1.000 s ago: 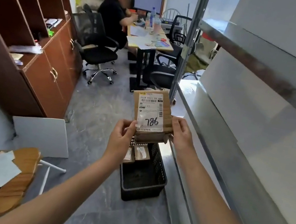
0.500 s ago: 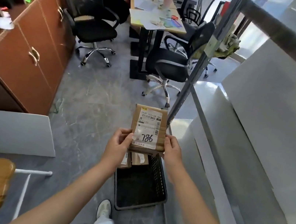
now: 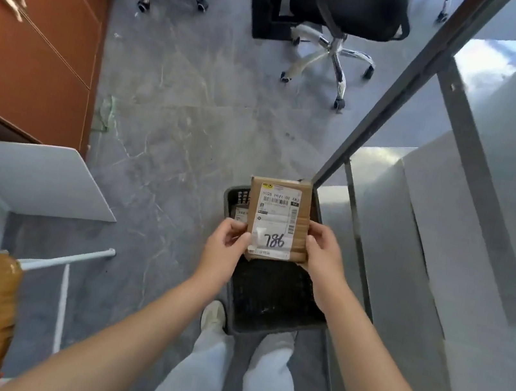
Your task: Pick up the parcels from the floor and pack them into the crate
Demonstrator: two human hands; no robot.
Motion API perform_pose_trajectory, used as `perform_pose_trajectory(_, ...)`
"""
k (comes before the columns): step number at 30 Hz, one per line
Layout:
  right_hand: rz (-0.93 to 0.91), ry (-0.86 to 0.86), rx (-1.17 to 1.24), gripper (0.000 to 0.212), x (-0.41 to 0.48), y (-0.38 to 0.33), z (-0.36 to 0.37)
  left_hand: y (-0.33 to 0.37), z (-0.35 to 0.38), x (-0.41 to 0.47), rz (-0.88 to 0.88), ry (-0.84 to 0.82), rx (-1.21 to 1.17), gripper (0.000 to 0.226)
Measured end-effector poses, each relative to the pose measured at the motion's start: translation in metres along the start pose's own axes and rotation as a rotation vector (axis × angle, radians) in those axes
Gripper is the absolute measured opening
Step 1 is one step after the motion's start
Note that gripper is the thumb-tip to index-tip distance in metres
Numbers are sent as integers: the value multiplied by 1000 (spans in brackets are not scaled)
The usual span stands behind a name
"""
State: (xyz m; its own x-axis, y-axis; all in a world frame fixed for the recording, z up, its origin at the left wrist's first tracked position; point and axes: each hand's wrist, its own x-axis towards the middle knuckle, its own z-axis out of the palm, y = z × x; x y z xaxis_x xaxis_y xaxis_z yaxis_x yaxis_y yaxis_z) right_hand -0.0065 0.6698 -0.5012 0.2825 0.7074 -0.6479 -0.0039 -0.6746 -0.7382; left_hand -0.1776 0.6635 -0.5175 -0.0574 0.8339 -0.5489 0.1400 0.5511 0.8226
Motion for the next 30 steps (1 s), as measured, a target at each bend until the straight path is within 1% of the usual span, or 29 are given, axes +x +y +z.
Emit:
perform_pose_trajectory(4,74,-95,-22,39,60,63,6,-73,32,52,-171,90,12,16)
perform_pose_trajectory(7,123,-144,-58,53,108,119,13,-137,63,89,-334,157,-28,24)
perform_pose_trajectory(9,160,-156,-76,55,138,154,13,-177,82,107,-433,171,-3,24)
perform_pose_trajectory(11,210,-131,-95,53,170,192,12,-217,99,122,-493,175,27,27)
perform_pose_trajectory(12,239,-127,-109,52,185,212,13,-236,107,130,-510,184,33,28)
perform_pose_trajectory(14,294,-137,-144,55,213,249,14,-266,118,147,-528,196,98,30)
perform_pose_trajectory(17,358,-167,-172,56,247,295,20,-309,129,174,-547,165,196,31)
perform_pose_trajectory(20,512,-147,-123,37,274,333,35,-354,139,196,-552,127,369,29)
perform_pose_trajectory(23,559,-158,-144,28,294,360,54,-389,151,205,-582,114,487,26)
perform_pose_trajectory(24,557,-180,-164,31,300,369,61,-401,154,208,-598,126,493,28)
perform_pose_trajectory(27,553,-266,-211,40,318,388,80,-425,154,222,-629,178,453,45)
perform_pose_trajectory(30,560,-310,-212,41,329,399,91,-435,149,232,-628,208,468,51)
